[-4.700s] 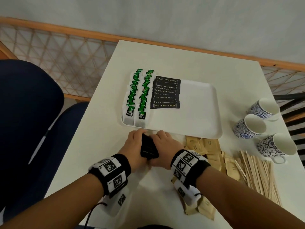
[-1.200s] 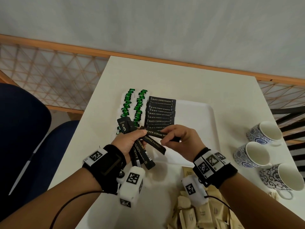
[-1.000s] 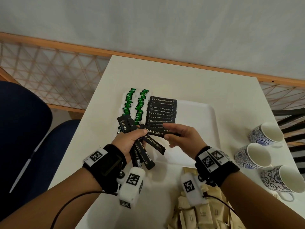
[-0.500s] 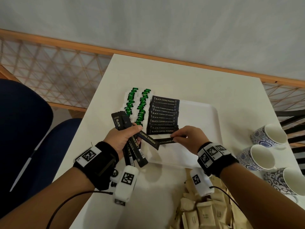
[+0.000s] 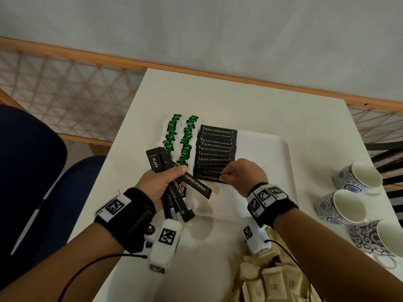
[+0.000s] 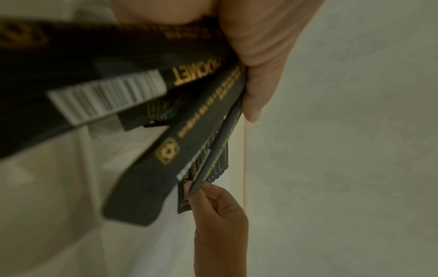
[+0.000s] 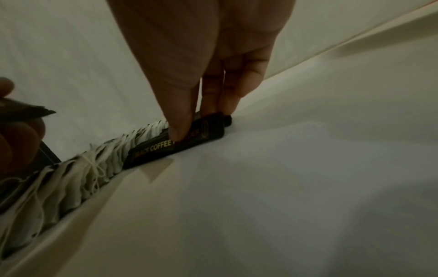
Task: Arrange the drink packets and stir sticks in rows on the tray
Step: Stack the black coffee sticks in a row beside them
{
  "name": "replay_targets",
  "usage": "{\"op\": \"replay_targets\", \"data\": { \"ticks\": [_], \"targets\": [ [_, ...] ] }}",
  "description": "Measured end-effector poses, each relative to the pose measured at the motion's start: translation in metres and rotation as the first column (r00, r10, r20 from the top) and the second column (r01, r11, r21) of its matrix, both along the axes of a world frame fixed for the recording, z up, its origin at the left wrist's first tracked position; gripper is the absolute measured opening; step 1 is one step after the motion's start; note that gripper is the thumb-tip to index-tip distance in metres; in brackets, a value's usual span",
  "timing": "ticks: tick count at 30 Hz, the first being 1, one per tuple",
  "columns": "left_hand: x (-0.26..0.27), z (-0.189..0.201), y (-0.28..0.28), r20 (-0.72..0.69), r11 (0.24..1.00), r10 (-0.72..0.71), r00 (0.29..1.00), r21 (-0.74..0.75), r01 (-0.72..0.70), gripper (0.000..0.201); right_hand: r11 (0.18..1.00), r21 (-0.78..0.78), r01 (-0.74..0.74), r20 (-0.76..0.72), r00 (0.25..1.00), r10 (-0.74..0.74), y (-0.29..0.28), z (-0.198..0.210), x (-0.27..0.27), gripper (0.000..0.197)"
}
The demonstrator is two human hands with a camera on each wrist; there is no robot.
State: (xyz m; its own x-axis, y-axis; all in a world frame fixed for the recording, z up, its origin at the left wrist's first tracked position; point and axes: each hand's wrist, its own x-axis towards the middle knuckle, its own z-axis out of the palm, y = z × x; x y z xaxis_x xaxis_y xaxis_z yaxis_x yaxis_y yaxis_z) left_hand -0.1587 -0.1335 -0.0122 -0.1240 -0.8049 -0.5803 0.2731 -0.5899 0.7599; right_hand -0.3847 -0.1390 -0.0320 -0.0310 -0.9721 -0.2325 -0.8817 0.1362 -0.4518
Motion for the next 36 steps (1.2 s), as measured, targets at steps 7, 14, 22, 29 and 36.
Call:
{"op": "replay_targets", "data": {
  "ticks": [7, 14, 22, 29, 36],
  "targets": [
    [-0.005, -0.002, -0.002, 0.010, 1.000, -0.006, 1.000, 0.018, 0.006, 0.010, 0.999, -0.041, 0.013, 0.004, 1.000, -0.013, 0.000, -0.001, -0.002, 0.006],
    [-0.014, -0.005, 0.000, 0.005, 0.999, -0.029, 1.000, 0.039, 0.029, 0.016, 0.999, 0.016, -0.045, 0.354, 0.934, 0.036, 0.014, 0.023, 0.009, 0.021],
    [-0.015, 0.002, 0.006, -0.072, 0.999, -0.003, 0.997, 0.039, 0.006, 0.022, 0.990, 0.138, -0.039, 0.463, 0.886, -0.029, 0.023, 0.031, 0.005, 0.016],
    [-0.005, 0.003, 0.003, -0.054, 0.998, 0.055, 0.997, 0.041, -0.052, 0.009, 0.964, 0.148, -0.220, -0.055, 0.972, 0.230, 0.016, 0.025, -0.002, 0.015],
    [-0.018, 0.002, 0.014, -0.077, 0.988, -0.073, 0.994, 0.132, 0.082, 0.006, 0.969, 0.107, -0.224, -0.128, 0.963, 0.237, 0.001, 0.020, 0.009, 0.016]
  ]
}}
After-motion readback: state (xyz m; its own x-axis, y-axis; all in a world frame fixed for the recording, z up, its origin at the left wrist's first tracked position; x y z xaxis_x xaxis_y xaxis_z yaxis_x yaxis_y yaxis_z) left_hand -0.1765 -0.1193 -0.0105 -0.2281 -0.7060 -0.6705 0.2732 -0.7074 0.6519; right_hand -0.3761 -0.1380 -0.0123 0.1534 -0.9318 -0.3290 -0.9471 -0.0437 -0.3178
